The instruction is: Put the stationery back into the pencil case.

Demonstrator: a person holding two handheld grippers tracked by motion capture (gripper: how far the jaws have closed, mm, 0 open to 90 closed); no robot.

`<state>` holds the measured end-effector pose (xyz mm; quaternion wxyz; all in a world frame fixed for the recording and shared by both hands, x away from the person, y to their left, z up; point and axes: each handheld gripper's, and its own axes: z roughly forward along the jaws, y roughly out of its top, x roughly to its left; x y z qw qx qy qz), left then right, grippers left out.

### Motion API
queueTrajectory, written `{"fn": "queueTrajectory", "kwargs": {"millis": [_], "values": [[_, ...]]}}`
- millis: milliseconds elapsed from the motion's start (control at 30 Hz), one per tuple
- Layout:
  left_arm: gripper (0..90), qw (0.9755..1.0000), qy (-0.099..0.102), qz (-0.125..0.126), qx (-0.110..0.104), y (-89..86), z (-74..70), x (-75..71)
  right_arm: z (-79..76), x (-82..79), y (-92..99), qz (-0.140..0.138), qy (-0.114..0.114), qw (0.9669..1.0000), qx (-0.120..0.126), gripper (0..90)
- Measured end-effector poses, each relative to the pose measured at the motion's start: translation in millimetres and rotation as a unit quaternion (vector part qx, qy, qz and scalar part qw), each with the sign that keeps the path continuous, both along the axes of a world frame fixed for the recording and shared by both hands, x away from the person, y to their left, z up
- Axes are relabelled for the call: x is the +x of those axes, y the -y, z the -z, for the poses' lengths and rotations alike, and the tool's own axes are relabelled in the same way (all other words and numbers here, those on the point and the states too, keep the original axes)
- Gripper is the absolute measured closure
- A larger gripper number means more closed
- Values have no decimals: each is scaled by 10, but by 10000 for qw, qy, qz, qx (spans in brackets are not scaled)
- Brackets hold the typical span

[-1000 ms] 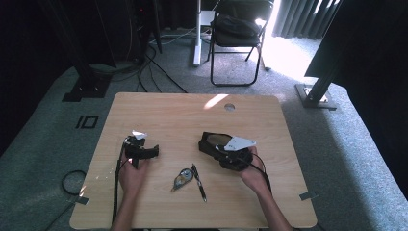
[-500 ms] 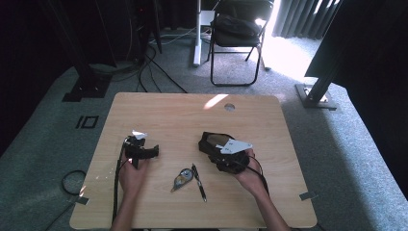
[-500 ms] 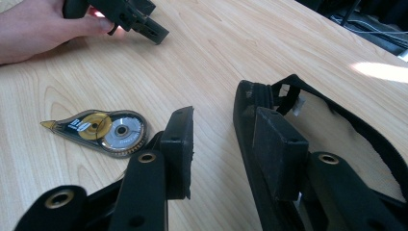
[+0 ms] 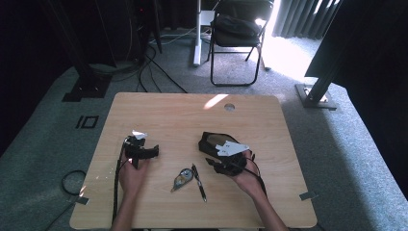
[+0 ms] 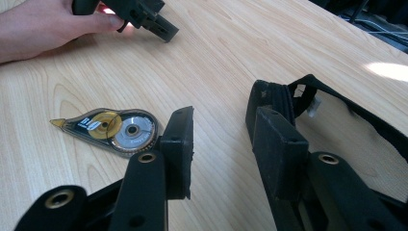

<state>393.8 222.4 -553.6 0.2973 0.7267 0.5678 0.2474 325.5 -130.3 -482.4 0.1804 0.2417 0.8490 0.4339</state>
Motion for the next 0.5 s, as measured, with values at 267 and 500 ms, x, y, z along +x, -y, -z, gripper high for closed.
{"fn": "queueTrajectory", "kwargs": {"millis": [267,500], "values": [[134,10000,0,-1,0,0,0,0,32,-34,-41,-60,-41,10000,-38,589],[134,10000,0,0,0,0,0,0,74,-69,-90,-126,-79,9999,-84,589]]}}
